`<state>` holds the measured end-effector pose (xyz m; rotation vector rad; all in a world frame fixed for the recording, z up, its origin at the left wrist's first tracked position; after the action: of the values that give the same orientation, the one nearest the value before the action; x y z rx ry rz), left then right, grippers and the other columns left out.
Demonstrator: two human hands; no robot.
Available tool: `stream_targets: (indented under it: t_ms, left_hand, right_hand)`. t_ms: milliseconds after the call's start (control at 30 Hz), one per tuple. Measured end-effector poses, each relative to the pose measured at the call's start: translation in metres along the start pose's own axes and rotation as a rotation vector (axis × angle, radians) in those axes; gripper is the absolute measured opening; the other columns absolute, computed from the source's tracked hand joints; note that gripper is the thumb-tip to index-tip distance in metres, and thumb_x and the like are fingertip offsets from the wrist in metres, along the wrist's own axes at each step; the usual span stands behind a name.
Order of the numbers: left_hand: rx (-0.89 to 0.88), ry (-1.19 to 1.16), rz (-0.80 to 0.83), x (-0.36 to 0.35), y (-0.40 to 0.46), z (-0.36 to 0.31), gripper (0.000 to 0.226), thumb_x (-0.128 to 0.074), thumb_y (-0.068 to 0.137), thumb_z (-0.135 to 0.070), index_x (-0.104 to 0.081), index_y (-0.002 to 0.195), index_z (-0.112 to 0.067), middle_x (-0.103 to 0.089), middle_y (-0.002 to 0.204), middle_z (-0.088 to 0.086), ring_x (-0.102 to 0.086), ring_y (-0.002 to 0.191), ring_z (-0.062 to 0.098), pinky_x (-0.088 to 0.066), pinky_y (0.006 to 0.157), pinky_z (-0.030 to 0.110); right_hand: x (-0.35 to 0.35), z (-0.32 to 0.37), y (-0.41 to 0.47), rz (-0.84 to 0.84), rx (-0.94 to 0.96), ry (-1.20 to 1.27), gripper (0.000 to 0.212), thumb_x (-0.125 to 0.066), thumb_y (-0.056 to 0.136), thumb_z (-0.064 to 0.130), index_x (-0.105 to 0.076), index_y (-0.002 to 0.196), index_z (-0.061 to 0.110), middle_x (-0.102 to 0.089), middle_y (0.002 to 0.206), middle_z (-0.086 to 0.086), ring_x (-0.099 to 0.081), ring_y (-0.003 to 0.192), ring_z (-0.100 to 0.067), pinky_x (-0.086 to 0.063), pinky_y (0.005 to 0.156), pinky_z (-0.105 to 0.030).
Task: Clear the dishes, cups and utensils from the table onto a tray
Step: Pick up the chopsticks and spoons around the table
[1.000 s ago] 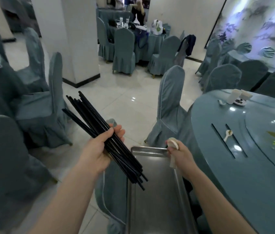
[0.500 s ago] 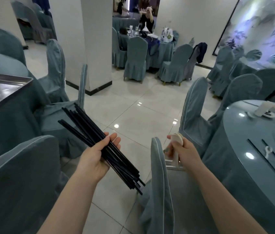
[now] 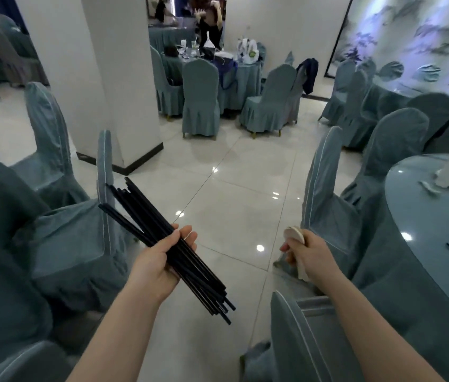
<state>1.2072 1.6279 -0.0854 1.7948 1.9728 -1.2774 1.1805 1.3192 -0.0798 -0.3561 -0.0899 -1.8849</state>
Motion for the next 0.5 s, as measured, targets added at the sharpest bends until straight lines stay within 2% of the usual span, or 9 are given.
stream_targets:
  t_ms: [167,300,400,500]
  left_hand:
    - [0.061,0.065,0.059,-0.048,0.075,-0.001,0.01,-0.052,0.094,-0.003,-0.06,0.095,-0.009,-0.075,0.085,0.007,-0.073,0.078,0.021,-0.055,0.067,0.033]
    - [0.191,0.117,0.153,-0.107,0.127,0.034,0.012,-0.051,0.094,-0.002,-0.06,0.096,-0.01,-0.075,0.083,0.006,-0.073,0.076,0.02,-0.053,0.068,0.033]
    - [0.311,0.171,0.216,-0.151,0.162,0.067,0.012,-0.051,0.094,-0.002,-0.06,0.093,-0.009,-0.075,0.084,0.007,-0.073,0.075,0.021,-0.053,0.07,0.034]
    - [0.4,0.222,0.287,-0.191,0.2,0.095,0.012,-0.051,0.094,-0.002,-0.06,0.092,-0.009,-0.074,0.081,0.008,-0.073,0.073,0.021,-0.052,0.069,0.034]
  right_hand:
    - [0.03,-0.014,0.04,-0.133,-0.07,0.01,0.007,-0.056,0.094,0.028,-0.061,0.097,0.025,-0.072,0.076,0.006,-0.063,0.054,-0.006,-0.051,0.053,-0.019]
    - [0.071,-0.024,0.057,-0.235,-0.082,-0.137,0.005,-0.056,0.094,0.026,-0.06,0.093,0.029,-0.07,0.076,0.002,-0.06,0.052,-0.006,-0.05,0.054,-0.021]
    - [0.096,-0.038,0.064,-0.307,-0.112,-0.281,0.015,-0.055,0.093,0.015,-0.058,0.092,0.03,-0.068,0.075,0.005,-0.058,0.054,-0.005,-0.049,0.058,-0.02]
    - [0.115,-0.051,0.077,-0.372,-0.177,-0.401,0.02,-0.055,0.092,0.012,-0.057,0.093,0.033,-0.068,0.077,0.01,-0.061,0.064,-0.008,-0.047,0.061,-0.022]
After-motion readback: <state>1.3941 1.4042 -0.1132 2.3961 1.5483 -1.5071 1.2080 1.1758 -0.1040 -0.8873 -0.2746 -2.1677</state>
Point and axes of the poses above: each hand's wrist, its own y-axis towards the middle knuckle, its own x-axis out of the back of the hand, z = x × y, the point moved 10 cm from there along y, towards the middle knuckle
